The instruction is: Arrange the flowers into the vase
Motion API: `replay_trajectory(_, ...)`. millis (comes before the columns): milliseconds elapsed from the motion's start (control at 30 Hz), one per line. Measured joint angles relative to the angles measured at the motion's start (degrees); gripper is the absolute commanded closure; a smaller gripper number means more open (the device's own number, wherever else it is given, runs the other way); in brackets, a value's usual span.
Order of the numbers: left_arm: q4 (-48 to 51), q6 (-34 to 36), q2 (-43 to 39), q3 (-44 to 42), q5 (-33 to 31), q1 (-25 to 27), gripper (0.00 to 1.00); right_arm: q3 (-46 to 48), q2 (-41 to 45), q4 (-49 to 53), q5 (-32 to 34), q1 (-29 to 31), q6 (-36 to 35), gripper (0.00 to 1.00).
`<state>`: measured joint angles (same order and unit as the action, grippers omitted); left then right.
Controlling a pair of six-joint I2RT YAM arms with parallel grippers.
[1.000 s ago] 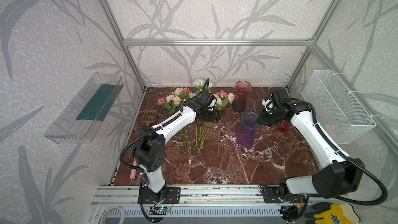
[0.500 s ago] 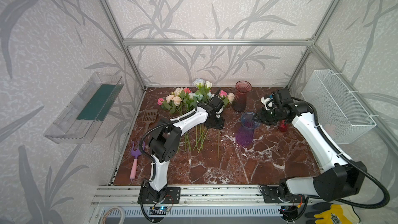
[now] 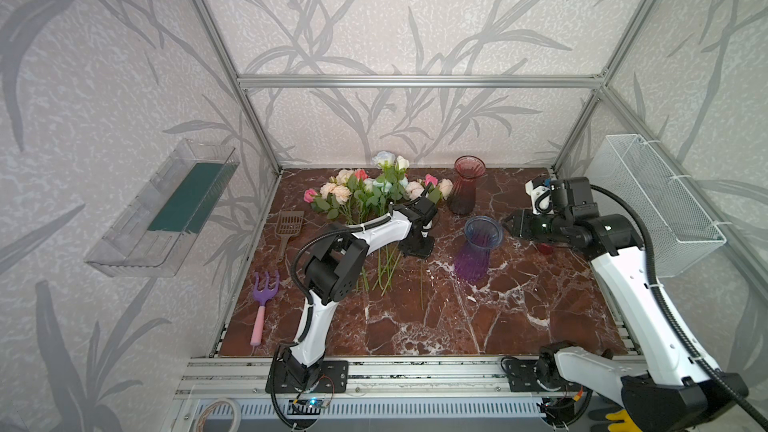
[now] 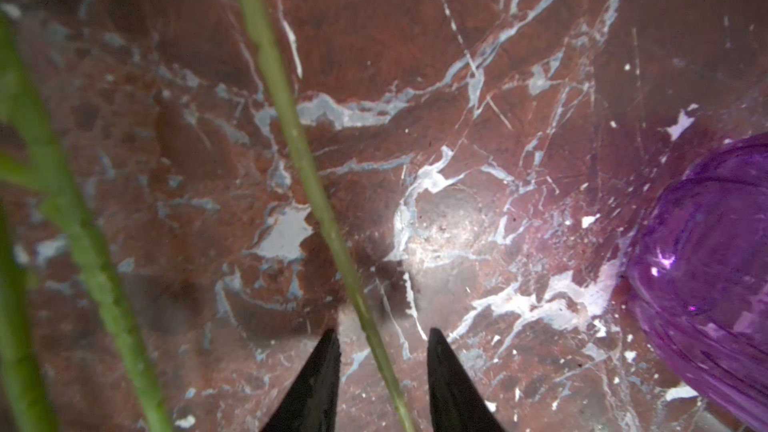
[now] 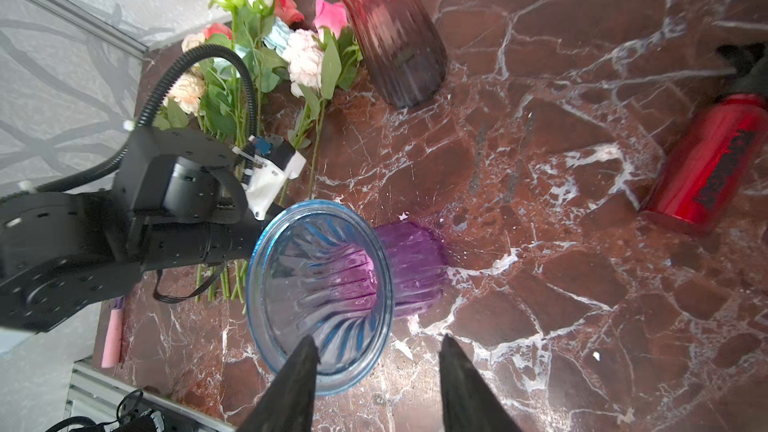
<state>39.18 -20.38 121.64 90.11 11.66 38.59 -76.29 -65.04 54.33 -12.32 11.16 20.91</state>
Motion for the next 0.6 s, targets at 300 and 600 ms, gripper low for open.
replay_trajectory(300, 0.00, -0.02, 0.42, 0.57, -0.20, 0.00, 0.92, 0.00, 2.29, 0.66, 1.18, 0.00, -0.96, 0.53)
replay_trajectory(600, -0.11, -1.11, -1.73, 0.37, -2.10, -0.09, 1.00, -0.02, 3.82, 0.85, 1.31, 0.00, -1.01, 0.54)
